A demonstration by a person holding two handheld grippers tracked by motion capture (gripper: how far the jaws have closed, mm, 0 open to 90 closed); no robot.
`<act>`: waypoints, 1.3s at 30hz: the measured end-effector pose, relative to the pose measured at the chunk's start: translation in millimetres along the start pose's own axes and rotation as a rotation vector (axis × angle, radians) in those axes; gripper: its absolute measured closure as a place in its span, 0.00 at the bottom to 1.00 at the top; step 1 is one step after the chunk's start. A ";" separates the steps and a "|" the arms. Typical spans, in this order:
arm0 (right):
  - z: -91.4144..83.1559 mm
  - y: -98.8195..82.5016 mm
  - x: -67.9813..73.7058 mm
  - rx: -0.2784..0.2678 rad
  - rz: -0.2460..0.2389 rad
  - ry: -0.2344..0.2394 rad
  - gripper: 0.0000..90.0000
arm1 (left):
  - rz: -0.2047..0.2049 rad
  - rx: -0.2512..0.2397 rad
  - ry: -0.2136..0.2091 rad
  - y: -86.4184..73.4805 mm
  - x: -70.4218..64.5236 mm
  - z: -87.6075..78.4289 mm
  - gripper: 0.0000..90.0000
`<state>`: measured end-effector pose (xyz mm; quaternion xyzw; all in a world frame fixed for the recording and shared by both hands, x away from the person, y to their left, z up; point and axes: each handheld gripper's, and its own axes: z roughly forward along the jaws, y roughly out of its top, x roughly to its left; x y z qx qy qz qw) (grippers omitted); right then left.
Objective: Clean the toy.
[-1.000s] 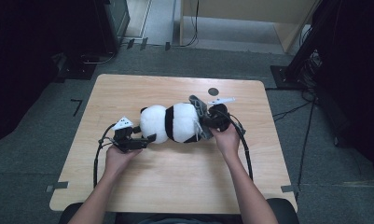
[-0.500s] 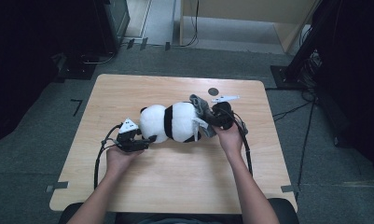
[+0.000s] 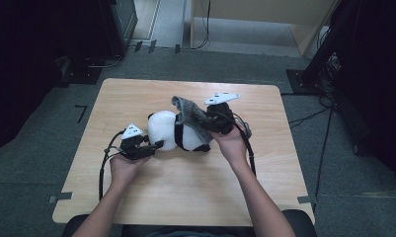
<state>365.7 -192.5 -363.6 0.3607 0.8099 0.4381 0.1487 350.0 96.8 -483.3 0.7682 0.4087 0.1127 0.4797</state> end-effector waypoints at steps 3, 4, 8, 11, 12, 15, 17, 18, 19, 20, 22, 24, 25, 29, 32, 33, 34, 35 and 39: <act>8.8 5.6 12.0 0.018 -0.033 0.024 0.84 | 0.001 -0.007 0.001 0.7 -1.0 -0.4 0.52; 14.4 7.5 17.0 0.029 -0.052 0.035 0.84 | 0.000 -0.008 0.001 0.8 -1.3 -0.6 0.52; 36.0 11.9 33.8 0.059 -0.075 0.076 0.84 | -0.002 -0.011 0.002 1.4 -1.5 -1.6 0.52; 52.2 13.6 44.3 0.082 -0.092 0.094 0.84 | 0.002 -0.020 0.004 1.7 -2.6 -2.2 0.52; 62.8 13.8 49.7 0.105 -0.103 0.090 0.84 | 0.004 -0.026 0.002 1.9 -3.5 -2.8 0.52; 77.3 11.0 54.3 0.125 -0.109 0.096 0.83 | -0.006 -0.028 0.008 3.1 -5.2 -5.5 0.53; 83.1 7.6 56.7 0.131 -0.124 0.085 0.83 | -0.013 -0.021 0.008 2.8 -4.1 -5.2 0.53; 84.8 6.0 56.5 0.132 -0.129 0.081 0.83 | -0.022 -0.008 0.005 2.2 -2.0 -4.0 0.53; 85.8 4.7 55.3 0.132 -0.126 0.085 0.83 | -0.025 -0.006 0.004 1.8 -2.0 -3.2 0.53; 86.1 3.6 53.8 0.134 -0.124 0.088 0.83 | -0.024 -0.004 0.004 1.7 -1.9 -2.6 0.53; 85.9 2.6 52.6 0.134 -0.126 0.084 0.83 | -0.024 -0.002 0.002 1.6 -2.1 -2.0 0.53; 83.1 0.0 47.9 0.138 -0.122 0.085 0.83 | -0.020 0.000 0.000 1.2 -2.6 -1.1 0.53; 83.1 0.0 47.9 0.138 -0.122 0.085 0.83 | -0.024 0.002 0.000 1.1 -2.3 -0.7 0.53; 75.3 -2.7 38.6 0.154 -0.118 0.052 0.83 | -0.037 0.008 -0.005 0.6 -0.2 -0.5 0.53; 66.7 -5.9 30.1 0.152 -0.106 0.040 0.83 | -0.035 0.007 -0.006 0.6 -0.7 0.0 0.54; 63.6 -6.8 27.8 0.151 -0.101 0.035 0.83 | -0.036 0.006 -0.007 0.6 -0.7 0.2 0.54; 60.4 -7.5 25.0 0.149 -0.102 0.032 0.83 | -0.037 0.007 -0.008 0.6 -0.5 0.2 0.54; 56.9 -8.1 22.9 0.148 -0.097 0.026 0.83 | -0.039 0.008 -0.009 0.5 0.0 0.2 0.54; 42.8 -10.7 11.2 0.130 -0.079 0.006 0.83 | -0.045 0.010 -0.014 0.4 1.1 0.1 0.54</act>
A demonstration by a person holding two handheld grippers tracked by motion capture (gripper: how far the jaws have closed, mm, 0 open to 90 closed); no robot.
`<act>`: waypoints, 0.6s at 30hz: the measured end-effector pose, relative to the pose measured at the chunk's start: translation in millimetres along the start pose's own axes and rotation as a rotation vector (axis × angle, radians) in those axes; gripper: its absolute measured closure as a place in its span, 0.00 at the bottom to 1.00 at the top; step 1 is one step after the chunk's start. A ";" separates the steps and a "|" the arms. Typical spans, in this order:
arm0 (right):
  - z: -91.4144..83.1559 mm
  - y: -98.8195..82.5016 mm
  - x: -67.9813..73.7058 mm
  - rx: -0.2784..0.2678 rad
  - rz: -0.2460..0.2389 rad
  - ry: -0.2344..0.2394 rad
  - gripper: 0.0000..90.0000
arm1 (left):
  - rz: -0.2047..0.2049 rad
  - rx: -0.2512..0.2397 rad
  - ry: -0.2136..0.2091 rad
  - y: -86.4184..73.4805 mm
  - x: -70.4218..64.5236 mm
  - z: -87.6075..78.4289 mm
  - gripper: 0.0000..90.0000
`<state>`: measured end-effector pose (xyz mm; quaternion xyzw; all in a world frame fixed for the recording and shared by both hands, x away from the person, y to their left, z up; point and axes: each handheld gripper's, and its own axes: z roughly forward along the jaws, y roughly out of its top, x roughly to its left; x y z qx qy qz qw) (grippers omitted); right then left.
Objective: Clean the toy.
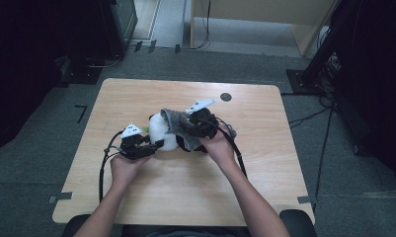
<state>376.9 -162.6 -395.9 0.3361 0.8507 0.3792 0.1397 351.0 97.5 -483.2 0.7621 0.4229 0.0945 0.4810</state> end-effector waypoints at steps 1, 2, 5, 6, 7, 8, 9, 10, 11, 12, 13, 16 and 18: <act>-7.0 -2.8 -6.7 -0.006 0.019 -0.012 0.83 | -0.001 0.000 -0.003 -0.2 0.6 0.1 0.54; -7.0 -2.8 -6.7 -0.006 0.019 -0.012 0.83 | -0.001 0.000 -0.003 -0.2 0.6 0.1 0.54; -16.8 -7.5 -18.0 -0.015 0.042 -0.035 0.83 | -0.006 0.001 -0.006 -0.7 2.1 0.4 0.54; -19.9 -9.5 -22.1 -0.016 0.050 -0.044 0.83 | -0.006 0.002 -0.006 -0.8 2.6 0.3 0.54; -25.5 -14.4 -30.3 -0.020 0.072 -0.064 0.83 | -0.005 0.004 -0.006 -0.9 3.1 0.4 0.54; -27.6 -17.2 -34.3 -0.019 0.080 -0.074 0.83 | -0.005 0.004 -0.006 -0.9 3.1 0.4 0.54; -29.3 -20.2 -37.9 -0.020 0.090 -0.082 0.83 | -0.002 0.005 -0.006 -1.1 3.3 0.5 0.54; -29.3 -20.2 -37.9 -0.020 0.090 -0.082 0.83 | -0.002 0.005 -0.006 -1.1 3.3 0.5 0.54; -30.5 -23.3 -41.4 -0.020 0.098 -0.087 0.83 | -0.002 0.005 -0.006 -1.2 3.5 0.6 0.54; -31.3 -26.1 -44.4 -0.017 0.106 -0.094 0.83 | -0.003 0.005 -0.006 -1.3 3.6 0.7 0.53; -31.6 -29.0 -47.2 -0.018 0.116 -0.098 0.83 | -0.002 0.005 -0.006 -1.4 3.7 0.8 0.53; -30.8 -35.8 -54.0 -0.016 0.143 -0.105 0.83 | -0.002 0.002 -0.009 -1.7 4.0 1.0 0.53; -30.6 -37.4 -55.7 -0.023 0.161 -0.094 0.83 | -0.001 0.003 -0.010 -1.8 4.3 1.0 0.53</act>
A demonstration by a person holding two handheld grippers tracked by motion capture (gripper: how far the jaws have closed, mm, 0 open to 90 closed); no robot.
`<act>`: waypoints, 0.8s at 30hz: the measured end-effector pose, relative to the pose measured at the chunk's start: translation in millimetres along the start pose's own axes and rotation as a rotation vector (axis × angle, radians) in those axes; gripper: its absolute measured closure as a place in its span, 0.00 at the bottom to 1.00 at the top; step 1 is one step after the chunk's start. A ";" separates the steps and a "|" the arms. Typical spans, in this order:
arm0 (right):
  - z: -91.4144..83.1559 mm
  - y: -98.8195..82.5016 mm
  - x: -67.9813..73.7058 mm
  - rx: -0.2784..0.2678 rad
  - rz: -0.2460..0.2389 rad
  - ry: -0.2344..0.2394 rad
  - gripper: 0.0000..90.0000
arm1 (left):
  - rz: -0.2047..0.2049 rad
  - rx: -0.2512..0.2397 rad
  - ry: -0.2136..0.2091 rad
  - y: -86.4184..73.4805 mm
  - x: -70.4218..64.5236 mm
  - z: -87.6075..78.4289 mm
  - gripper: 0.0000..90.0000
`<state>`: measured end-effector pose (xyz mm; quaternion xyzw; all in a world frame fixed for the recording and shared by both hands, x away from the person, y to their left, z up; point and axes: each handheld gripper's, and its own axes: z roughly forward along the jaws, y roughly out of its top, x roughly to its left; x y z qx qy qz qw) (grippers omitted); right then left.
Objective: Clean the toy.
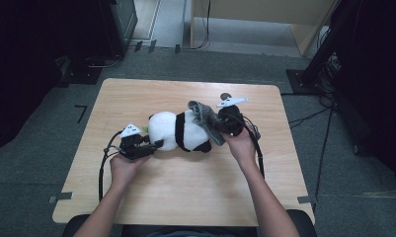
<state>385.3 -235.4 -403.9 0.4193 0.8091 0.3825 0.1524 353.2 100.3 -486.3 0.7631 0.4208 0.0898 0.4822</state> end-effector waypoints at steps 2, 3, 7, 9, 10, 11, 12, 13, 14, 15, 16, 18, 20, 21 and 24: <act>-0.6 1.1 1.2 -0.004 -0.009 -0.001 0.84 | -0.002 0.001 -0.001 0.0 0.5 -0.2 0.53; -1.4 2.3 2.2 -0.003 -0.012 0.000 0.84 | 0.000 0.002 -0.001 -0.1 0.6 -0.3 0.53; -8.8 10.2 10.0 -0.024 -0.021 0.018 0.84 | -0.002 -0.002 0.000 0.1 0.4 -0.3 0.53; -11.2 15.6 16.6 -0.043 -0.022 0.055 0.84 | 0.003 -0.004 0.005 0.3 -0.9 -0.6 0.53; -11.3 18.8 21.2 -0.046 -0.027 0.069 0.84 | 0.004 -0.004 0.005 0.5 -1.3 -0.6 0.53; -10.7 22.4 26.4 -0.049 -0.043 0.072 0.84 | 0.004 -0.004 0.005 0.6 -1.6 -0.6 0.53; -9.9 26.2 31.6 -0.049 -0.055 0.077 0.84 | -0.001 -0.008 0.005 0.6 -2.1 -0.6 0.53; -6.3 34.2 40.5 -0.055 -0.072 0.096 0.84 | 0.005 -0.005 0.006 0.8 -2.2 -1.0 0.53; -6.3 34.2 40.5 -0.055 -0.072 0.096 0.84 | 0.005 -0.005 0.006 0.8 -2.2 -1.0 0.52; -3.9 38.1 44.8 -0.055 -0.077 0.104 0.84 | 0.007 -0.006 0.006 0.9 -2.2 -1.2 0.52; -0.9 41.9 49.2 -0.053 -0.084 0.113 0.84 | 0.007 -0.007 0.004 1.0 -2.3 -1.2 0.52; 6.2 49.1 58.5 -0.052 -0.100 0.131 0.84 | 0.006 -0.007 0.004 1.1 -2.4 -1.3 0.52; 13.9 55.4 68.1 -0.046 -0.109 0.150 0.84 | 0.008 -0.008 0.003 1.2 -2.6 -1.6 0.52; 22.2 60.8 76.9 -0.044 -0.125 0.164 0.84 | 0.008 -0.008 0.004 1.3 -2.7 -1.6 0.52; 31.0 65.4 85.8 -0.034 -0.135 0.175 0.84 | 0.007 -0.012 0.004 1.5 -3.3 -1.8 0.52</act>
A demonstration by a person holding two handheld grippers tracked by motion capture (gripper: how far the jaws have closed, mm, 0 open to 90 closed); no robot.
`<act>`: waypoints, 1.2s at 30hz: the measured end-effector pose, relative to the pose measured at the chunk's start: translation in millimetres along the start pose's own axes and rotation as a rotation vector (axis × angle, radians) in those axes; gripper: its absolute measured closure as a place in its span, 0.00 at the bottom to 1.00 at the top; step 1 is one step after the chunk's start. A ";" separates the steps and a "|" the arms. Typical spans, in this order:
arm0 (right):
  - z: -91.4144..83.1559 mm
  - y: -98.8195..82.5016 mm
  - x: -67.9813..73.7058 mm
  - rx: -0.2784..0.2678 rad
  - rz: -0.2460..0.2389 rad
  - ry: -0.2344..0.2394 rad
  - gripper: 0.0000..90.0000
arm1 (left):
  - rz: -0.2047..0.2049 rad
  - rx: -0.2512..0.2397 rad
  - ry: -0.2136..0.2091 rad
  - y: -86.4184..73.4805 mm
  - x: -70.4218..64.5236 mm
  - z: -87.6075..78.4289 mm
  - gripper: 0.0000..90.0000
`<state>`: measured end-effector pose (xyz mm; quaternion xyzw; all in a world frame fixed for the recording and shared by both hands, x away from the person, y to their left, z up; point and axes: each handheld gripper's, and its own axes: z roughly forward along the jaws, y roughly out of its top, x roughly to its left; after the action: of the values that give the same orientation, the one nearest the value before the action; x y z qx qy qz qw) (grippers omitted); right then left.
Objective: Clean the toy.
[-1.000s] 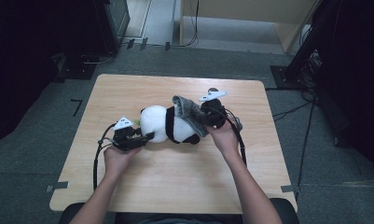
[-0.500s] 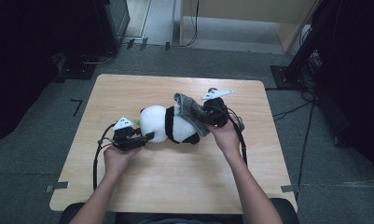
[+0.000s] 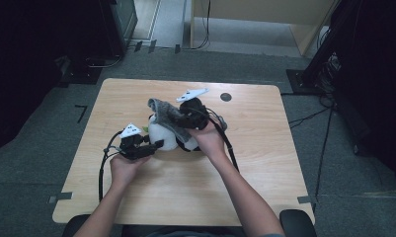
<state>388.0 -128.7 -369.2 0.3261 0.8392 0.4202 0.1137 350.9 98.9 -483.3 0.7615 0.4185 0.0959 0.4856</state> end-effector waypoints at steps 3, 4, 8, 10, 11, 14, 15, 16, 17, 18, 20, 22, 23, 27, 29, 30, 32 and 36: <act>15.6 4.8 6.6 0.012 -0.005 0.018 0.84 | 0.005 -0.002 0.000 0.3 -0.4 -0.6 0.52; 20.2 5.6 7.8 0.016 0.000 0.023 0.84 | 0.006 -0.001 -0.002 0.2 -0.3 -0.7 0.52; 37.6 4.2 10.9 0.045 0.002 0.033 0.84 | 0.011 -0.002 -0.001 0.5 -0.8 -1.2 0.52; 44.3 1.7 11.8 0.062 0.002 0.030 0.84 | 0.011 0.000 0.003 0.8 -1.5 -1.3 0.52; 46.6 0.3 11.6 0.063 0.004 0.031 0.84 | 0.006 0.003 0.002 0.5 -1.3 -0.9 0.52; 49.2 -2.6 9.3 0.062 0.010 0.038 0.83 | 0.003 0.010 0.001 0.2 -0.7 -0.3 0.52; 49.0 -4.1 8.1 0.061 -0.002 0.033 0.83 | 0.003 0.011 0.000 0.2 -1.2 0.3 0.52; 49.0 -4.1 8.1 0.061 -0.002 0.033 0.83 | 0.003 0.011 0.000 0.2 -1.2 0.3 0.52; 48.1 -5.5 7.0 0.061 -0.007 0.028 0.83 | 0.003 0.010 0.000 0.1 -1.4 0.5 0.52; 48.1 -5.5 7.0 0.061 -0.007 0.028 0.83 | 0.002 0.011 -0.001 0.1 -1.5 0.9 0.52; 46.7 -7.0 5.2 0.062 -0.007 0.025 0.82 | 0.000 0.014 0.000 0.0 -1.3 1.1 0.52; 45.1 -8.4 3.4 0.065 -0.010 0.017 0.82 | -0.004 0.017 -0.001 -0.1 -0.7 1.0 0.52; 44.1 -9.0 2.2 0.066 -0.013 0.012 0.82 | -0.004 0.018 -0.001 -0.1 -0.5 1.0 0.52; 36.9 -12.1 -4.3 0.079 -0.007 -0.010 0.82 | -0.003 0.019 -0.003 -0.1 -0.1 0.9 0.52; 35.4 -12.8 -6.2 0.079 -0.007 -0.015 0.82 | -0.005 0.019 -0.005 -0.3 0.0 0.9 0.52; 33.6 -13.6 -8.1 0.081 -0.005 -0.017 0.82 | -0.005 0.020 -0.006 -0.3 0.2 1.0 0.52; 29.8 -15.2 -11.8 0.087 0.001 -0.024 0.82 | -0.005 0.021 -0.006 -0.4 0.4 1.0 0.52; 21.1 -17.3 -19.5 0.093 0.004 -0.045 0.82 | -0.009 0.018 -0.009 -0.5 0.6 1.3 0.52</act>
<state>404.9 -135.4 -397.4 0.3422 0.8543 0.3736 0.1166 351.7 98.5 -484.5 0.7645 0.4205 0.0863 0.4810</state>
